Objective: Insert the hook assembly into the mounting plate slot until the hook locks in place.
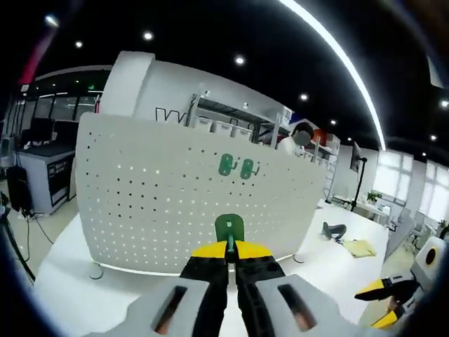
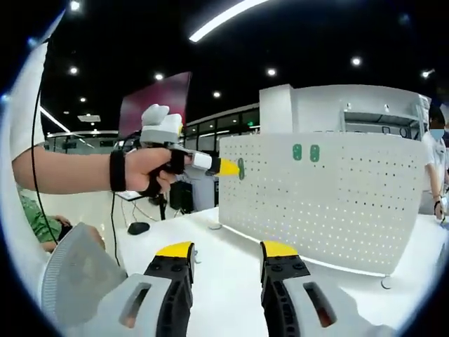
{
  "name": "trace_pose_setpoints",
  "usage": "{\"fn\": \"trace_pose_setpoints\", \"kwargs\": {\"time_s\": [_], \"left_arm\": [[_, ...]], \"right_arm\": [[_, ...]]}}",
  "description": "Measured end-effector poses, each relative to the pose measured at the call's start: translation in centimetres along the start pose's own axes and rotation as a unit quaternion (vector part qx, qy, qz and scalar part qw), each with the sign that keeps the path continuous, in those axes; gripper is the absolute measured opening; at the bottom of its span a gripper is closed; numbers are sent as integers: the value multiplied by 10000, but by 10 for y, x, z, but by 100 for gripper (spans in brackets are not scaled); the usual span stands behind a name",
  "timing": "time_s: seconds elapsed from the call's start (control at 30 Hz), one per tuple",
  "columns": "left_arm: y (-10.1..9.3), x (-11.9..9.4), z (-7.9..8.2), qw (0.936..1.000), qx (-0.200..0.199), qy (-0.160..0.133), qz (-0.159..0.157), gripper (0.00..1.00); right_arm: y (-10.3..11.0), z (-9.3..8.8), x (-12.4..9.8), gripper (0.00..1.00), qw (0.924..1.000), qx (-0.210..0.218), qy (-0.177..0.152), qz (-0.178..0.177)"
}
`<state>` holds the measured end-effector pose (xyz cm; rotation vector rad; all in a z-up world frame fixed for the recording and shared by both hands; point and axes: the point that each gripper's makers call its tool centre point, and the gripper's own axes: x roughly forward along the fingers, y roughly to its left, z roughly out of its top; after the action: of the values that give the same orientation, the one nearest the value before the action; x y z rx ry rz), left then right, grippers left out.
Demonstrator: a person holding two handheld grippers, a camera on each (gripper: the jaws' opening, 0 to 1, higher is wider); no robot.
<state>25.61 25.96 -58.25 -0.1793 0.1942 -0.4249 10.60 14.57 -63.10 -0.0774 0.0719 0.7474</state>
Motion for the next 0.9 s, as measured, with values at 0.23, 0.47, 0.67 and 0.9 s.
{"fn": "trace_pose_setpoints", "kwargs": {"time_s": [0.23, 0.47, 0.67, 0.9], "left_arm": [[4, 13, 6, 9987, 431, 72, 256, 2], [4, 26, 10, 9973, 559, 129, 458, 2], [5, 38, 15, 9956, 682, 159, 617, 2], [13, 49, 21, 9937, 740, 187, 821, 2]], "right_arm": [[-4, -4, -5, 38, 10000, 28, 66, 3], [-9, -6, -8, 38, 9999, 75, 104, -1], [-14, -11, -11, 39, 9998, 158, 117, -40], [-14, -15, -12, 43, 9997, 227, 89, -71]]}}
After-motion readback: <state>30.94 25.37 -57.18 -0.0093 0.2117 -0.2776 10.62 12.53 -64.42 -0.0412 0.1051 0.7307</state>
